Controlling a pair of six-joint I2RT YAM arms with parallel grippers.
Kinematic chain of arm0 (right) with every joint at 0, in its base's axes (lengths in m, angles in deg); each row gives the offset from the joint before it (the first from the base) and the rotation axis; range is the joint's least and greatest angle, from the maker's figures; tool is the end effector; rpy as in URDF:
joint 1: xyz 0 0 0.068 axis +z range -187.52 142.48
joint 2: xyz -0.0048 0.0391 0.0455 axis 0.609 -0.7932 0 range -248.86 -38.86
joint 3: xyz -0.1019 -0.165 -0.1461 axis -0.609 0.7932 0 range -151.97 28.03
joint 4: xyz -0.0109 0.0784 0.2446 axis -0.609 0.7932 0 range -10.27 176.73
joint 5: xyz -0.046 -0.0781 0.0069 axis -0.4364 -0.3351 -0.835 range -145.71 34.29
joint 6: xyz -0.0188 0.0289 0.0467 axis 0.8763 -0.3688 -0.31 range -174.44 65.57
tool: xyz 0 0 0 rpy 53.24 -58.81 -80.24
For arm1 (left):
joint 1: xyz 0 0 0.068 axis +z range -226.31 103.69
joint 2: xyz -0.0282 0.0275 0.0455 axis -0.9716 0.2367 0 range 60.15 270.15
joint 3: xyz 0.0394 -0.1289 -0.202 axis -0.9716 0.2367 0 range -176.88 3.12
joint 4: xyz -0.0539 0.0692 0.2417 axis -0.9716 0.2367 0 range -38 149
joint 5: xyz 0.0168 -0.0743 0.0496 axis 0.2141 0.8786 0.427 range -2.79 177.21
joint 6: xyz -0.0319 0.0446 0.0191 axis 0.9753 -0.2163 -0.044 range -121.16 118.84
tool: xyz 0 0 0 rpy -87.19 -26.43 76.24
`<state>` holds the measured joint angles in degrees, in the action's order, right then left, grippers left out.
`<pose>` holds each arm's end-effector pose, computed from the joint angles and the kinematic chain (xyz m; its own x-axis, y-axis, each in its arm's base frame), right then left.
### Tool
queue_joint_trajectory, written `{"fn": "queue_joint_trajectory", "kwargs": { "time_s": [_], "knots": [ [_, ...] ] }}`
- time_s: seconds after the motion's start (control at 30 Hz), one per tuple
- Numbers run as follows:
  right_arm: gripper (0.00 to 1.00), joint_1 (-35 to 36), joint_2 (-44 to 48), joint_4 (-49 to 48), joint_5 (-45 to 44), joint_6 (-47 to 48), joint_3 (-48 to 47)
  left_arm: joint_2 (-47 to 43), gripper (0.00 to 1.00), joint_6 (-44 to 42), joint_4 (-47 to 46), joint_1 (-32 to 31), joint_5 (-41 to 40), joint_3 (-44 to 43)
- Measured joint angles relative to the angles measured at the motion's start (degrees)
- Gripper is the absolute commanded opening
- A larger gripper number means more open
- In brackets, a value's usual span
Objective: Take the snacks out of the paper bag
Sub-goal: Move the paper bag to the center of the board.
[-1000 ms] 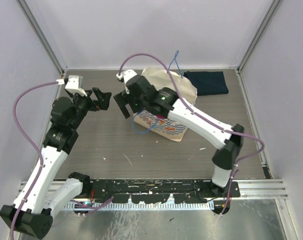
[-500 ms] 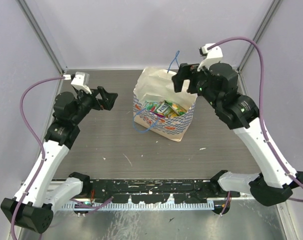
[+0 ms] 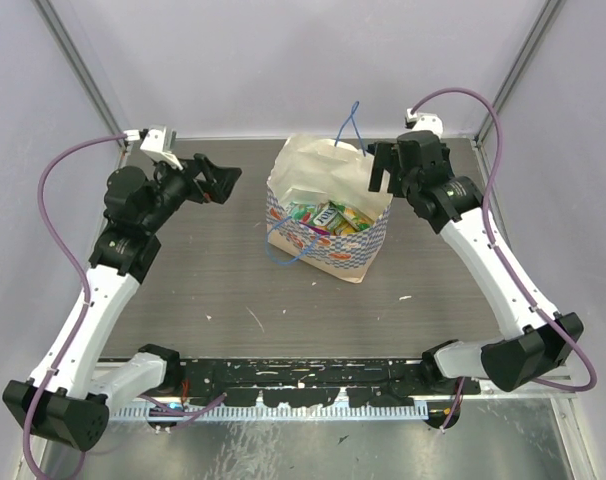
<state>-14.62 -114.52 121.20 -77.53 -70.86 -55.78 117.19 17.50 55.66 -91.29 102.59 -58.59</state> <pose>0.2693 0.0969 0.3707 -0.5066 0.0710 -0.8592 0.0712 0.9966 0.0403 0.2310 -0.0733 0.3904 -0.1455 -0.2804 -0.9488 0.4842 0.8161 -0.3154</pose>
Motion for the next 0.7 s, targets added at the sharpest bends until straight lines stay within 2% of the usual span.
{"fn": "queue_joint_trajectory", "kwargs": {
  "time_s": [0.17, 0.33, 0.57, 0.6, 0.7],
  "knots": [
    [1.00, -0.2, -0.3, -0.7, -1.4, -0.9, 2.3, 0.5, 0.98, 0.5, -0.7, 0.0, 0.3, 0.2],
    [0.91, -0.2, -1.3, -1.7, -1.9, -2.8, 6.3, 1.5, 0.98, 0.4, -2.2, 0.0, 1.7, 0.0],
    [0.83, -0.2, -2.1, -3.5, -2.1, -4.8, 9.8, 7.2, 0.98, -1.1, -0.4, 0.0, 7.8, -3.9],
    [0.81, -0.2, -2.1, -3.9, -2.1, -4.9, 10.2, 7.2, 0.98, -1.4, 0.1, 0.0, 8.2, -3.9],
    [0.64, -0.2, -2.1, -4.5, -2.1, -5.2, 10.8, 7.2, 0.98, -1.8, 0.7, 0.0, 8.9, -3.9]
  ]
}}
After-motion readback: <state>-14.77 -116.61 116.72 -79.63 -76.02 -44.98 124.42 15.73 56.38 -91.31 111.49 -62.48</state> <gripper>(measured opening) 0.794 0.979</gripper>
